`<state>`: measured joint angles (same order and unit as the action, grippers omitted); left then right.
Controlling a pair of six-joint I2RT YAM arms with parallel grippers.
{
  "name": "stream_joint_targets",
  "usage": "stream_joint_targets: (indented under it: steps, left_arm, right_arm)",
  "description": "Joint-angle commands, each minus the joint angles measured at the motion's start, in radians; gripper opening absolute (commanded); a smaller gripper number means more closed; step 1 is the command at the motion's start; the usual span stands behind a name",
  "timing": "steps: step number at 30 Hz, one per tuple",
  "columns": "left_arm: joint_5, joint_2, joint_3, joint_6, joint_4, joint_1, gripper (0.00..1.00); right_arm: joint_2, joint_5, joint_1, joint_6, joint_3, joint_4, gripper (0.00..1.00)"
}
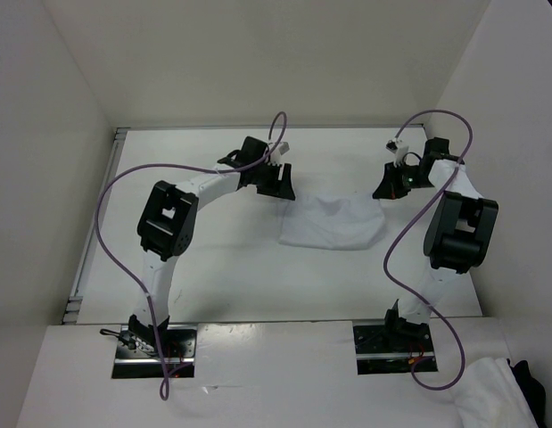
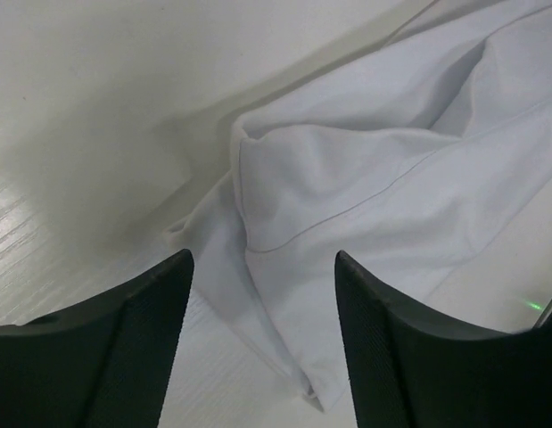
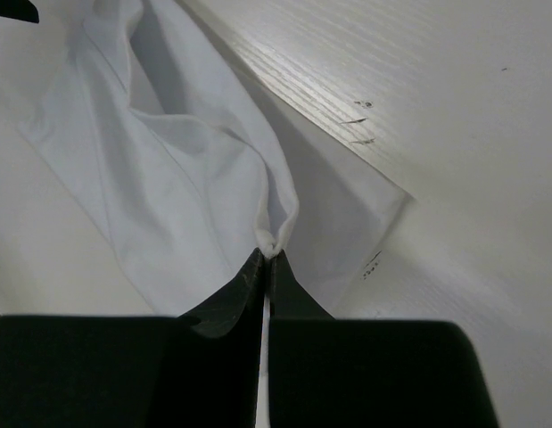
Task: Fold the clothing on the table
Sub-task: Fold the skirt
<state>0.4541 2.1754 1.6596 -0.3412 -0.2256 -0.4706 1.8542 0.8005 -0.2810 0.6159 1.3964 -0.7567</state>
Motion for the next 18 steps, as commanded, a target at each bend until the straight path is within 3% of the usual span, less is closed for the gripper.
stream_joint_targets:
  steps: [1,3,6,18]
  left_arm:
    - [-0.005,0.004,0.080,0.021,0.002,0.004,0.73]
    - [0.008,0.046,0.118,0.021,-0.007,0.004,0.80]
    - [0.043,0.081,0.158,0.021,-0.008,0.004,0.82]
    - [0.072,0.141,0.167,0.011,0.023,0.004,0.81]
  right_arm:
    - [-0.012,0.017,0.006,0.030,-0.017,-0.030,0.00]
    - [-0.012,0.026,0.006,0.007,-0.017,-0.021,0.00]
    - [-0.001,0.026,0.006,0.007,0.006,-0.021,0.00]
    - [0.008,0.026,0.006,0.007,0.024,-0.041,0.00]
